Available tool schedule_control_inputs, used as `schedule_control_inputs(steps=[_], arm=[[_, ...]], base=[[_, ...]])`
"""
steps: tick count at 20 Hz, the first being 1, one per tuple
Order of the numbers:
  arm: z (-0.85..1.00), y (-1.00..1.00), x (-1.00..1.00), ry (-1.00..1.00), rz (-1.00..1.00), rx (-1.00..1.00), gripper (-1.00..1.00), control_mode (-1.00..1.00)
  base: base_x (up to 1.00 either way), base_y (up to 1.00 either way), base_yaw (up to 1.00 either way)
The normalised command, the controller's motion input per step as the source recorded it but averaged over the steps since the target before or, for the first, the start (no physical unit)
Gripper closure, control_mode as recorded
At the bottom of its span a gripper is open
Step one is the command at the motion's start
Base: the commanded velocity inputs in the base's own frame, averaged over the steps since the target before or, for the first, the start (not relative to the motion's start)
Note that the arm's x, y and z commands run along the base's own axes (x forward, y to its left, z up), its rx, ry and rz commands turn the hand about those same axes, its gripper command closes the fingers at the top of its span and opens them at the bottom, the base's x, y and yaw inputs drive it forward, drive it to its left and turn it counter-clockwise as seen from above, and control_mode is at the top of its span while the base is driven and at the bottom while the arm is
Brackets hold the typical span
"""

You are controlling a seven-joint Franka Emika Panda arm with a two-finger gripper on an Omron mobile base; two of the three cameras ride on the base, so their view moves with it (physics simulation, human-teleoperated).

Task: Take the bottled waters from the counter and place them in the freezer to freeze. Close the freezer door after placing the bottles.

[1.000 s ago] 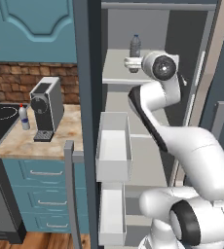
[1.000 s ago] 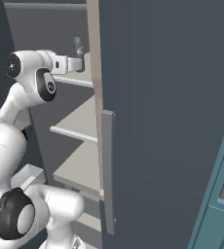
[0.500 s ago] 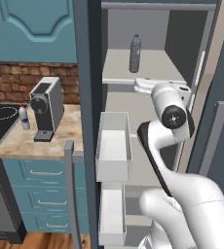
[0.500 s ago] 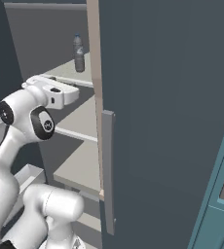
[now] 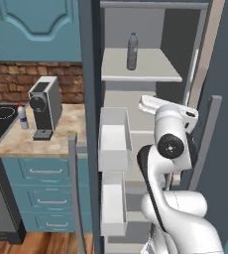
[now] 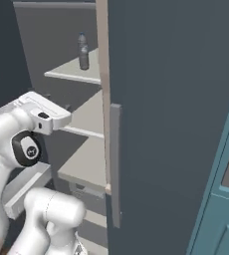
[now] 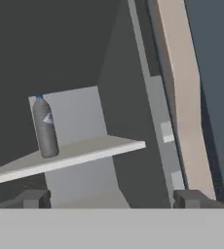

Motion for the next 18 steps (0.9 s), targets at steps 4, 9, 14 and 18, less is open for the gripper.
schedule_control_inputs(steps=[4,9,14,18], arm=[[0.00,0.00,0.00,0.00,0.00,0.00,-1.00,1.00],[0.00,0.00,0.00,0.00,0.00,0.00,-1.00,1.00],[0.00,0.00,0.00,0.00,0.00,0.00,-1.00,1.00],[0.00,0.00,0.00,0.00,0.00,0.00,-1.00,1.00]], base=[[-1.00,0.37,-0.23],[-1.00,0.81,-0.16],[-1.00,1.00,-0.12],[-1.00,1.00,-0.06]])
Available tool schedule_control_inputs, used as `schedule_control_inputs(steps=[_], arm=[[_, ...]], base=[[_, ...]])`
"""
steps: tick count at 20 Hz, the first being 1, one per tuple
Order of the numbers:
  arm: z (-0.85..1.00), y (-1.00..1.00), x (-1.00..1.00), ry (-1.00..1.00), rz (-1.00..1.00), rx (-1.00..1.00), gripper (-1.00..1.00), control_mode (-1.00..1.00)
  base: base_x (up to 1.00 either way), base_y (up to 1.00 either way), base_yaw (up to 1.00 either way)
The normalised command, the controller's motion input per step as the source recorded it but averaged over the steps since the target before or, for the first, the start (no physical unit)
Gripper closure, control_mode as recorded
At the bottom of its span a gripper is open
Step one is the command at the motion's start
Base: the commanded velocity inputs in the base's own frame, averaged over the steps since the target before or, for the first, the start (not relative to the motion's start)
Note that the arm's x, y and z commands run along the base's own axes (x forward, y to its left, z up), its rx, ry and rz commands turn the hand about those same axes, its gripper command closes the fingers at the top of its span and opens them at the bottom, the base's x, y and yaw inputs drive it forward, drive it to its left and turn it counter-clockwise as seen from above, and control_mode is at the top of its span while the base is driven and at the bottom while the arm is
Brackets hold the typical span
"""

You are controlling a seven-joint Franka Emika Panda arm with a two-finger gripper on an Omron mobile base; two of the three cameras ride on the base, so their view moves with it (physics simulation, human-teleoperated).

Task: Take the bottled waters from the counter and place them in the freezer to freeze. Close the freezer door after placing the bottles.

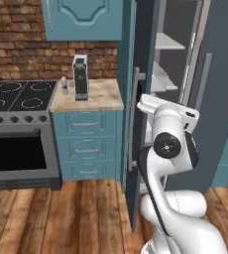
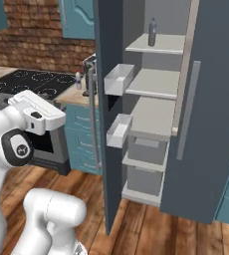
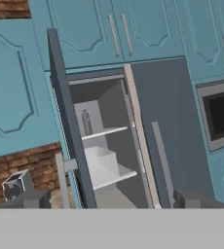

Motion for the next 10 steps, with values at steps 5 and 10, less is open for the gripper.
schedule_control_inputs(steps=[5,10], arm=[[0.00,0.00,0.00,0.00,0.00,0.00,-1.00,1.00],[0.00,0.00,0.00,0.00,0.00,0.00,-1.00,1.00]], base=[[-0.25,1.00,-0.01],[0.53,1.00,-0.03]])
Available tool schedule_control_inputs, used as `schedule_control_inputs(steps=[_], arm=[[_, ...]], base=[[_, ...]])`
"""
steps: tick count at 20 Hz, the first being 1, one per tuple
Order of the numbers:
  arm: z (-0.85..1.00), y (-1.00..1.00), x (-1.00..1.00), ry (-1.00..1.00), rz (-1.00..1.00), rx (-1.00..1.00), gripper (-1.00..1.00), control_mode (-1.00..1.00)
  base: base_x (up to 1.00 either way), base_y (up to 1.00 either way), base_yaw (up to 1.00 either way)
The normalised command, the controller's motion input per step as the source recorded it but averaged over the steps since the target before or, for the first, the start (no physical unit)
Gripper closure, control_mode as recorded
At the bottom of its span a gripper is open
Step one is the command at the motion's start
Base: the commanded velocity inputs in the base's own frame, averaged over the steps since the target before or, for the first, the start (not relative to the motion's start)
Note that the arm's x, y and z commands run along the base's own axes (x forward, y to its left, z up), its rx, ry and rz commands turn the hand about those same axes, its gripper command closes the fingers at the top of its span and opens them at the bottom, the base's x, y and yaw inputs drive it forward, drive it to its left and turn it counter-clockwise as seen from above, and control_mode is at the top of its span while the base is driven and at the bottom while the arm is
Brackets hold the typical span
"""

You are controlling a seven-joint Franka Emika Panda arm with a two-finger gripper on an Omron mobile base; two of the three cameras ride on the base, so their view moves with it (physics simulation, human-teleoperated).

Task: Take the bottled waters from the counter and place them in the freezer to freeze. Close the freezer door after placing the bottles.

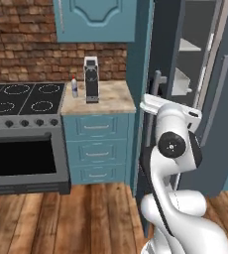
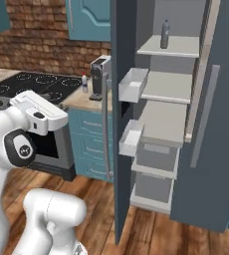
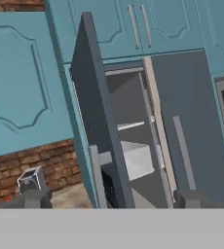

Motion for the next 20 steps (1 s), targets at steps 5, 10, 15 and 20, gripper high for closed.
schedule_control_inputs(steps=[5,10,15,20], arm=[[0.00,0.00,0.00,0.00,0.00,0.00,-1.00,1.00],[0.00,0.00,0.00,0.00,0.00,0.00,-1.00,1.00],[0.00,0.00,0.00,0.00,0.00,0.00,-1.00,1.00],[0.00,0.00,0.00,0.00,0.00,0.00,-1.00,1.00]], base=[[0.96,1.00,0.01],[0.97,0.78,0.08],[1.00,0.27,-0.01],[0.84,0.02,-0.08]])
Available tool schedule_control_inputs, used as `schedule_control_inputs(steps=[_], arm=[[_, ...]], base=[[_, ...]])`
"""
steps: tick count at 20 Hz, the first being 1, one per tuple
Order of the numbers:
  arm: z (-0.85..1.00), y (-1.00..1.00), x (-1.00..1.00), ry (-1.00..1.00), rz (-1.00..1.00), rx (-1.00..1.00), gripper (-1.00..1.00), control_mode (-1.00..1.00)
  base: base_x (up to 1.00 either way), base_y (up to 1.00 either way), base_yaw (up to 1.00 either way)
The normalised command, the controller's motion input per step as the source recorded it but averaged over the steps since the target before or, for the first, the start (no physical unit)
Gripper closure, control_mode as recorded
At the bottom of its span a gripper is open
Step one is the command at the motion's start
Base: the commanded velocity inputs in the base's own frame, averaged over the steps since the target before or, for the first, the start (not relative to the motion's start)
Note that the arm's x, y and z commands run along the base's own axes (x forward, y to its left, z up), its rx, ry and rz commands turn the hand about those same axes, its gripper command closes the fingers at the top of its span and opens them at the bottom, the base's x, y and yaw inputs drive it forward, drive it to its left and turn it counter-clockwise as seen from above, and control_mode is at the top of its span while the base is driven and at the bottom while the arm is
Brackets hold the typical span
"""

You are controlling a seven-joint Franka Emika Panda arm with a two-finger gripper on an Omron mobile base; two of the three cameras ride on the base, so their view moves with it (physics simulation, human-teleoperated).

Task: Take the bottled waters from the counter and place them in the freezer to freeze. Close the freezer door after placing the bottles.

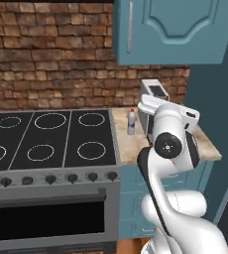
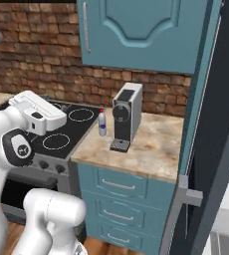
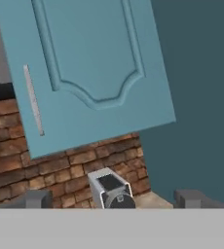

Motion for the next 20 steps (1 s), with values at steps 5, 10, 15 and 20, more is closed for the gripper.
schedule_control_inputs(steps=[5,10,15,20], arm=[[0.00,0.00,0.00,0.00,0.00,0.00,-1.00,1.00],[0.00,0.00,0.00,0.00,0.00,0.00,-1.00,1.00],[0.00,0.00,0.00,0.00,0.00,0.00,-1.00,1.00],[-0.77,0.96,0.01,0.02,-0.10,0.01,-1.00,-1.00]], base=[[0.92,0.04,-0.14],[0.76,0.50,-0.11],[0.46,0.50,-0.02],[0.00,0.00,0.00]])
